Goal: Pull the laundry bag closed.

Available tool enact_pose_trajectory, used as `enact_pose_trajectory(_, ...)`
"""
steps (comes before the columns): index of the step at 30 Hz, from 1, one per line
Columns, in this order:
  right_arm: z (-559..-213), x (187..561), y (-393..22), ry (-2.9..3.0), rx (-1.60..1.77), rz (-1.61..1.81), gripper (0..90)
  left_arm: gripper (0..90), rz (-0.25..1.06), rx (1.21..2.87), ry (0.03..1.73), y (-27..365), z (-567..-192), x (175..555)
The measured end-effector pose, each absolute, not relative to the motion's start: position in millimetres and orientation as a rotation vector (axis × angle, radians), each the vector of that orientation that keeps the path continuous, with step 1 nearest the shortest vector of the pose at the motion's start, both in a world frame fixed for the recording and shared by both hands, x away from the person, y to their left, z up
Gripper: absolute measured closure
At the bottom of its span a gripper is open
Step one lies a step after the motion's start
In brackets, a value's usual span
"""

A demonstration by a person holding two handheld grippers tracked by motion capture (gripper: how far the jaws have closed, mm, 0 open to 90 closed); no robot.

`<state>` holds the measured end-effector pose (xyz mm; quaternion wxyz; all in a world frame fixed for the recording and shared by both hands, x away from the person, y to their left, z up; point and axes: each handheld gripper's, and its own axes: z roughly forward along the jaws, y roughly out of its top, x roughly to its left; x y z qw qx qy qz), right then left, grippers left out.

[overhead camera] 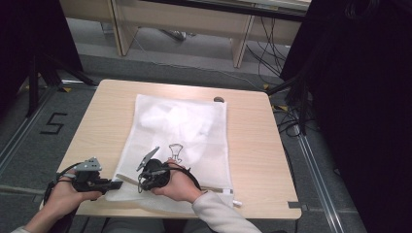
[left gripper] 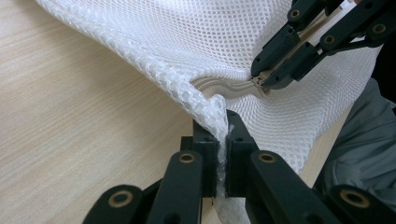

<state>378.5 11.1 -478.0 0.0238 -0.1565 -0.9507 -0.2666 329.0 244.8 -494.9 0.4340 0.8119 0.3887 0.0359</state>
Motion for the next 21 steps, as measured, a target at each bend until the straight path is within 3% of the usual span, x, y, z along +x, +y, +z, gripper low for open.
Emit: enact_pose_trajectory(21,-476.3,380.4,-0.9,-2.941,-0.513,-0.800,82.5,85.3,0.097,2.012,0.984,244.4,-495.7,329.1)
